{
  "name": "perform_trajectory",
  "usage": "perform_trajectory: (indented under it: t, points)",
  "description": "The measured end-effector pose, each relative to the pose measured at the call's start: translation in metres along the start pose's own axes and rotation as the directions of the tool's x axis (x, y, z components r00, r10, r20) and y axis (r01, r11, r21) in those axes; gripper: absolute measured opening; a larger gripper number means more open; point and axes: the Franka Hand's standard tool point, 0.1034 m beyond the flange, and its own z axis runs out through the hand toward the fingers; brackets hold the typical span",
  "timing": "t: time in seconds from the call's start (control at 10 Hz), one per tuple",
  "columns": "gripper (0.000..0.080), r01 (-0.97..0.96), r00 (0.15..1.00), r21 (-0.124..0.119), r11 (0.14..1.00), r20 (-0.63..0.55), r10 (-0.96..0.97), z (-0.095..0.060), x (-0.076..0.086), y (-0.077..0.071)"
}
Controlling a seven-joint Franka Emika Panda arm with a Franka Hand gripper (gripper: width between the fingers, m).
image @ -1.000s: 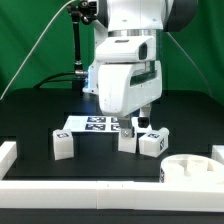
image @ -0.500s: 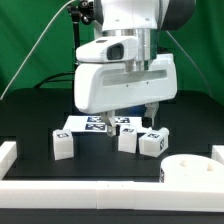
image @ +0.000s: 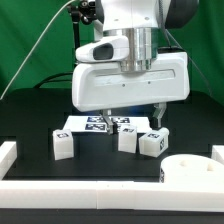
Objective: Assemble stool
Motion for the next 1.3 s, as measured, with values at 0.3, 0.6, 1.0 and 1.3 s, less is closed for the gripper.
perform_trajectory:
  t: [0.3,0.6,1.0,1.3]
  points:
    - [0.0649,-0.379,0.925,0.017,0.925,0.022,0.378,0.001,-0.003,0.004]
    - [0.0649,-0.508,0.862,0.030,0.861,0.029,0.507,0.003,-0.002,-0.001]
    - [0.0649,-0.743,0.669,0.044,0.668,0.069,0.740,0.017,-0.007,-0.011]
    - [0.0649,-0.741,0.671,0.046,0.670,0.087,0.737,0.020,-0.009,-0.012]
